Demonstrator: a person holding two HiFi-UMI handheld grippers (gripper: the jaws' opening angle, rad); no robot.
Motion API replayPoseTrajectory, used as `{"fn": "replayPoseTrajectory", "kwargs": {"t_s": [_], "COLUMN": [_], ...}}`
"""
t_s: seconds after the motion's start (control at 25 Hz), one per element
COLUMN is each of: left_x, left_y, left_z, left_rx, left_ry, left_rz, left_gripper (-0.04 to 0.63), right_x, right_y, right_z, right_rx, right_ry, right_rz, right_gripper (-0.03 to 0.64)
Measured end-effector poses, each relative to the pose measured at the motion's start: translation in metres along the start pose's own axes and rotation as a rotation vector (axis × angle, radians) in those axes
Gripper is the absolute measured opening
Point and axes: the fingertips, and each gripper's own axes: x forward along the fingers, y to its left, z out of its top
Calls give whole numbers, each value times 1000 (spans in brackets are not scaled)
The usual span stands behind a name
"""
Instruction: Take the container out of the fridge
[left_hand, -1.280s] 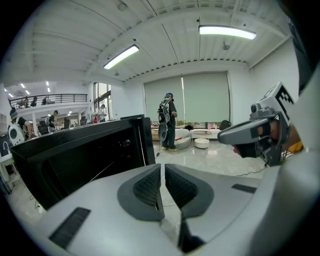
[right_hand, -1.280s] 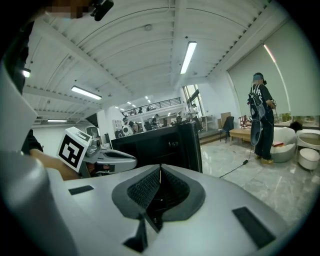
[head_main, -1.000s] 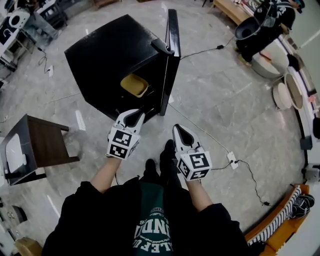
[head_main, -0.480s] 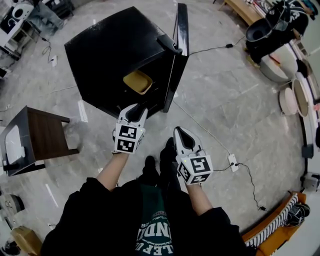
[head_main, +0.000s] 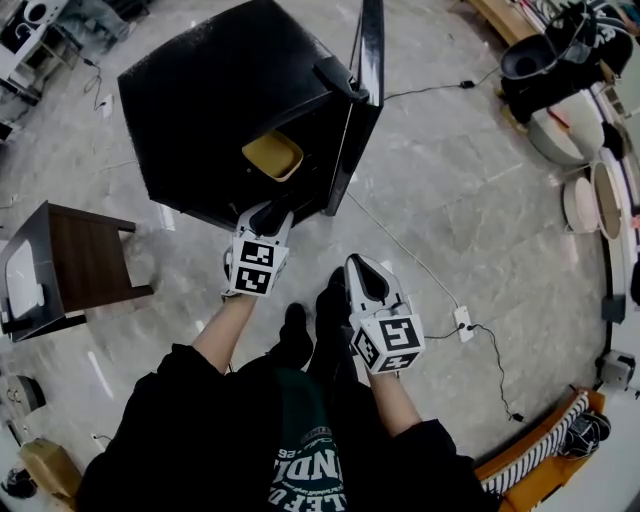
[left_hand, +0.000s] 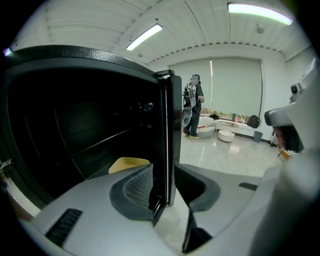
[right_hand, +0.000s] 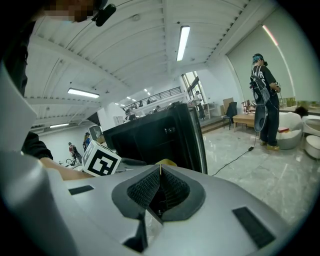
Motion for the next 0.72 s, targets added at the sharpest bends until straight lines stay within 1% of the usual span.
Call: {"fn": "replayPoseTrajectory", "kwargs": {"t_s": [0.2, 0.44, 0.6, 0.72], "left_x": [21, 46, 59, 69], "left_y": [3, 8, 14, 20], "left_z": [-9, -17, -26, -29], "left_rx": [23, 95, 106, 107], "left_ry": [33, 67, 103, 107], "left_rz": [5, -9, -2, 7], "left_gripper": [140, 143, 146, 146], "right_x": [3, 9, 14, 17], "right_y": [-8, -24, -28, -30], "right_z": [-3, -8, -12, -18], "right_rx": [16, 47, 52, 49], "right_ry": [16, 25, 38, 60], "right_rz": [-1, -26, -21, -13], "right_gripper": [35, 35, 35, 35]}}
